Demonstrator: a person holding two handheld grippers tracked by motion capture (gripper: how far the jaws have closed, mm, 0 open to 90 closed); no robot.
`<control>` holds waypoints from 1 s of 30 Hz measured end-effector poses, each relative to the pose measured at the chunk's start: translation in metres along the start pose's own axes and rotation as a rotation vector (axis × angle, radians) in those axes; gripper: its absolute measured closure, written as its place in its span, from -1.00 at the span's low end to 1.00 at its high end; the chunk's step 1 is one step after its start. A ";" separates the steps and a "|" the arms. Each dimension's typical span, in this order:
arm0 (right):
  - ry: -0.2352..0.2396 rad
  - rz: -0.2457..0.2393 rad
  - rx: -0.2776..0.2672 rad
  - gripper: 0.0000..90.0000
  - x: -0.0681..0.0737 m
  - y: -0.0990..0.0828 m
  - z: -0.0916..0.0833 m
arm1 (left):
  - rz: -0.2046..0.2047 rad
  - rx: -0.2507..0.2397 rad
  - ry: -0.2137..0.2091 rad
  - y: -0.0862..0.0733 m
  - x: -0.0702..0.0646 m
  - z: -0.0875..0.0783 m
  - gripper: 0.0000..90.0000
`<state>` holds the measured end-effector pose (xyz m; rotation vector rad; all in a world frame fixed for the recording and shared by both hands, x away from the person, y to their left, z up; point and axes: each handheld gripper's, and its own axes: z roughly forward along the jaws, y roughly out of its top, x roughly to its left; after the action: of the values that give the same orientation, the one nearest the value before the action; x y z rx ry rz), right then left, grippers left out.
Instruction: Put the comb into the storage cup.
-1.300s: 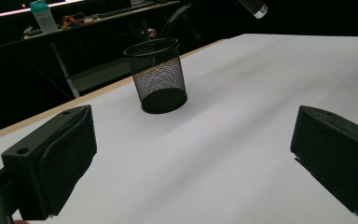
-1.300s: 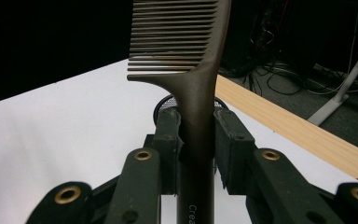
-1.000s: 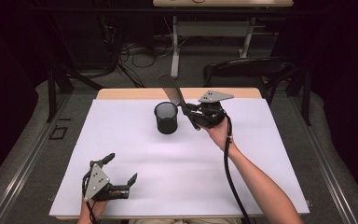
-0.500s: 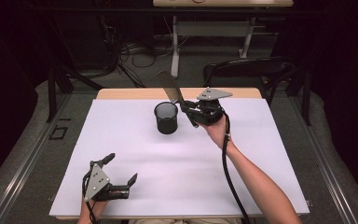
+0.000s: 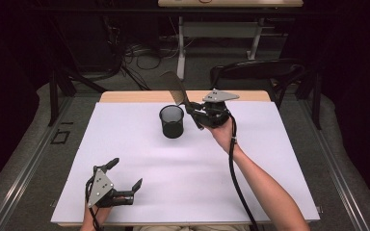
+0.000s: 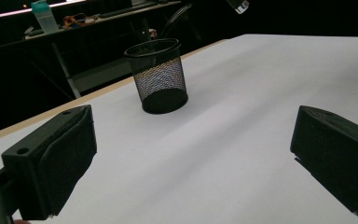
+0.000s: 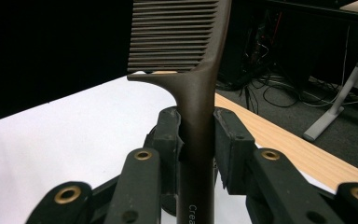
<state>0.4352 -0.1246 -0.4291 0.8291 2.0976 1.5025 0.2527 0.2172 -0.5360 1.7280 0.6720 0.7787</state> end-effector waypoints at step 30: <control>-0.010 0.017 -0.056 0.61 -0.003 0.000 0.018 | -0.001 -0.002 0.003 0.000 0.001 0.000 -0.99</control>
<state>0.4490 -0.1146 -0.4349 0.8340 2.0359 1.5553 0.2529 0.2179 -0.5359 1.7245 0.6739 0.7812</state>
